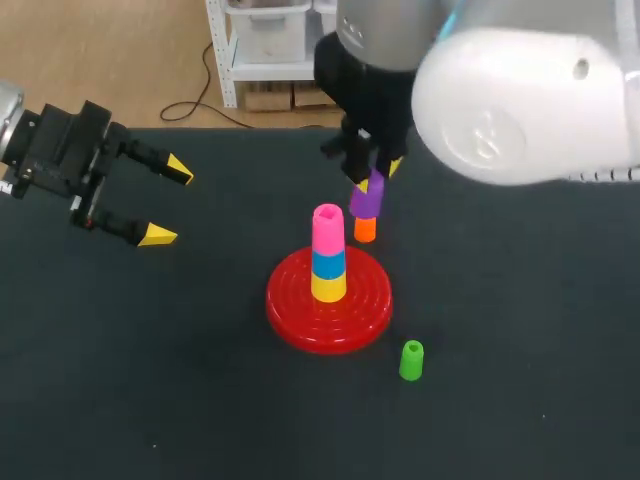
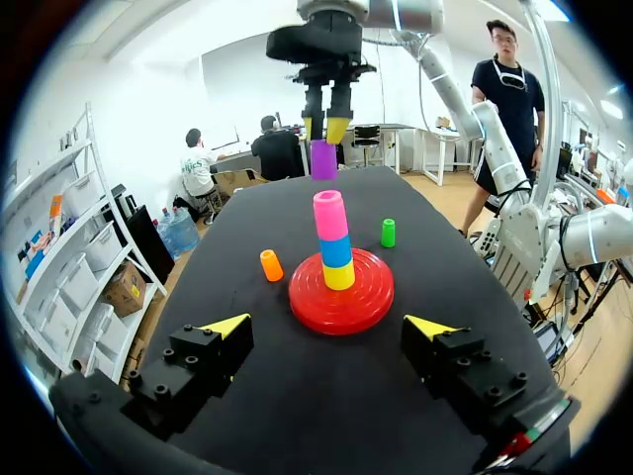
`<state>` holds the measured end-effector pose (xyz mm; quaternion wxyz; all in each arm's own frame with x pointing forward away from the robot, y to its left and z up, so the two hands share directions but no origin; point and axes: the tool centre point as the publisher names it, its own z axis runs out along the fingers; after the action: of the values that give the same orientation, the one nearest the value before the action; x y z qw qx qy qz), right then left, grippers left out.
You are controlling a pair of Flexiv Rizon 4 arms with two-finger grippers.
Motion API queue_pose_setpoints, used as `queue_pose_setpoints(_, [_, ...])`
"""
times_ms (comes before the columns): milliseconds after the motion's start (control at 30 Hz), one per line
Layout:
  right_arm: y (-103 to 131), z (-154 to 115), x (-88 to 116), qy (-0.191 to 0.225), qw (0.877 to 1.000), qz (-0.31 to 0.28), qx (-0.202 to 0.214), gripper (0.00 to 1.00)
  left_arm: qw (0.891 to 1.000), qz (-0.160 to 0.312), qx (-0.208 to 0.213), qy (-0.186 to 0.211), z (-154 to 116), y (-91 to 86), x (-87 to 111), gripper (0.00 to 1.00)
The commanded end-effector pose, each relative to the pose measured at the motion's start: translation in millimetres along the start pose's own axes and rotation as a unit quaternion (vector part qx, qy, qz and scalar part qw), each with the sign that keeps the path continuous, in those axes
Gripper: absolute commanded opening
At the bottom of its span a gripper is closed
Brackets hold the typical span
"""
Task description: Pick up and stack the cylinders on the red base in this order: pink,purple,orange,green
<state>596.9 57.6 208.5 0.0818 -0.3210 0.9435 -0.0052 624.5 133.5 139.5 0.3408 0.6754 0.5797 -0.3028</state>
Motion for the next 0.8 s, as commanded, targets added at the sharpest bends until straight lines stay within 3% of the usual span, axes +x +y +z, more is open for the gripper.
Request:
queue_pose_setpoints(33, [5.3,-9.1,-3.9,0.002,1.0,-0.006,0.001,0.0,1.0,0.002,0.0,-0.001,-0.1,0.2,1.2,1.0])
queue_pose_setpoints(800, [31.0,9.7,-31.2,0.027,0.998,-0.045,0.015,0.0,1.0,0.002,0.0,-0.001,-0.1,0.2,1.2,1.0])
